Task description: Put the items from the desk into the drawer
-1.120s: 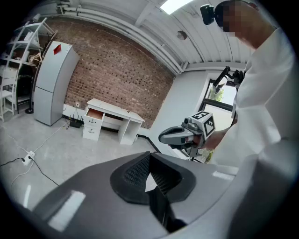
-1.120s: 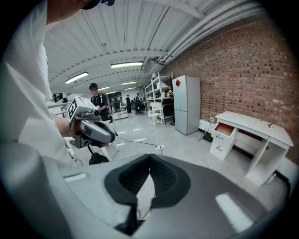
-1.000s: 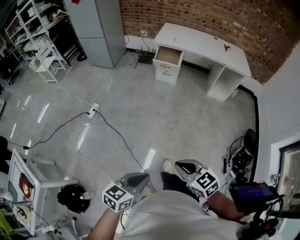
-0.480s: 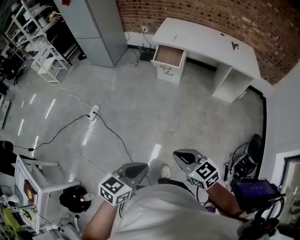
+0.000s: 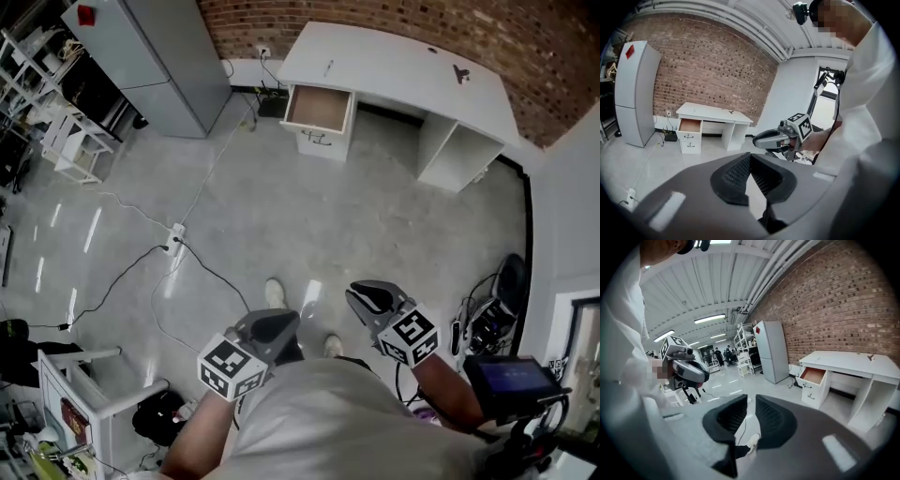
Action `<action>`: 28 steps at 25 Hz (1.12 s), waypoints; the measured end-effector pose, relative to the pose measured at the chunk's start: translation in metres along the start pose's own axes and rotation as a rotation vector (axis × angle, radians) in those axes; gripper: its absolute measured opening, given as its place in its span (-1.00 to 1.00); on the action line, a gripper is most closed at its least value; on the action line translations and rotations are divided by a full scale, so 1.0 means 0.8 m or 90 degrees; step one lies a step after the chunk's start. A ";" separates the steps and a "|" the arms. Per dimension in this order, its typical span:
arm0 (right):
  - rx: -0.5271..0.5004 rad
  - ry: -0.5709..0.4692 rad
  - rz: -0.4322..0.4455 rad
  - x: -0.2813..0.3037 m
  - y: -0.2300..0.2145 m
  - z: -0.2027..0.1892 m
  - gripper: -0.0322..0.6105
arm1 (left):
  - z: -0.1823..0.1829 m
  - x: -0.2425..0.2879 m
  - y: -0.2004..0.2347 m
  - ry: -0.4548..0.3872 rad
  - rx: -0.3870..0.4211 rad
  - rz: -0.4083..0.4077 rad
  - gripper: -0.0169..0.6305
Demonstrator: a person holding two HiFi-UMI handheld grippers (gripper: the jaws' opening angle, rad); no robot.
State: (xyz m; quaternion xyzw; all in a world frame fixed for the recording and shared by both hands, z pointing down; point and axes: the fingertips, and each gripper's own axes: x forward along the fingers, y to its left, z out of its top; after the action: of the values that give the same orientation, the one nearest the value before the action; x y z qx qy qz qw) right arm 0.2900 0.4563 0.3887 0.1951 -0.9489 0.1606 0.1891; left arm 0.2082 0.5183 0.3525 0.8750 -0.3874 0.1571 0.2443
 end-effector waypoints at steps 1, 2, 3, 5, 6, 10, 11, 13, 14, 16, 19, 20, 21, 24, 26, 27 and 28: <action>0.002 0.003 -0.013 0.010 -0.015 0.005 -0.77 | 0.009 0.008 0.017 -0.004 0.003 -0.009 -0.92; 0.002 0.008 -0.028 0.020 -0.030 0.011 -0.77 | 0.019 0.016 0.036 -0.008 0.008 -0.018 -0.91; 0.003 0.013 -0.043 0.031 -0.045 0.017 -0.77 | 0.027 0.023 0.056 -0.013 0.011 -0.029 -0.89; 0.007 0.021 -0.074 0.055 -0.073 0.032 -0.77 | 0.044 0.038 0.100 -0.022 0.009 -0.050 -0.87; 0.012 0.023 -0.089 0.068 -0.087 0.042 -0.77 | 0.053 0.045 0.123 -0.024 0.005 -0.062 -0.85; 0.030 0.025 -0.146 0.124 -0.137 0.096 -0.76 | 0.112 0.063 0.201 -0.024 0.024 -0.120 -0.80; 0.030 0.025 -0.157 0.139 -0.149 0.111 -0.76 | 0.126 0.064 0.219 -0.024 0.035 -0.133 -0.80; 0.031 0.023 -0.173 0.172 -0.169 0.140 -0.75 | 0.149 0.063 0.257 -0.022 0.052 -0.152 -0.80; 0.031 0.022 -0.179 0.189 -0.178 0.153 -0.75 | 0.156 0.062 0.276 -0.019 0.059 -0.156 -0.80; 0.027 0.020 -0.191 0.220 -0.201 0.177 -0.75 | 0.169 0.064 0.315 -0.013 0.064 -0.156 -0.80; 0.032 0.023 -0.205 0.259 -0.247 0.201 -0.75 | 0.184 0.071 0.360 -0.021 0.041 -0.145 -0.80; 0.037 0.023 -0.207 0.270 -0.263 0.208 -0.75 | 0.187 0.074 0.373 -0.025 0.031 -0.140 -0.80; 0.041 0.023 -0.208 0.282 -0.278 0.215 -0.75 | 0.191 0.076 0.386 -0.029 0.022 -0.134 -0.80; 0.049 0.025 -0.210 0.320 -0.326 0.236 -0.70 | 0.203 0.079 0.420 -0.036 0.005 -0.120 -0.80; 0.061 0.025 -0.214 0.352 -0.380 0.245 -0.69 | 0.211 0.097 0.454 -0.027 -0.005 -0.108 -0.80; 0.071 0.022 -0.216 0.371 -0.414 0.251 -0.68 | 0.217 0.111 0.476 -0.021 -0.012 -0.101 -0.80; 0.082 0.019 -0.218 0.390 -0.450 0.259 -0.68 | 0.225 0.125 0.499 -0.016 -0.018 -0.092 -0.80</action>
State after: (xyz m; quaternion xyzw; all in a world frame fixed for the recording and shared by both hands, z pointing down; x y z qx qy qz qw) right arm 0.1178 -0.0328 0.4220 0.3631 -0.8867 0.1890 0.2147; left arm -0.0123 0.1277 0.3713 0.8990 -0.3284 0.1223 0.2625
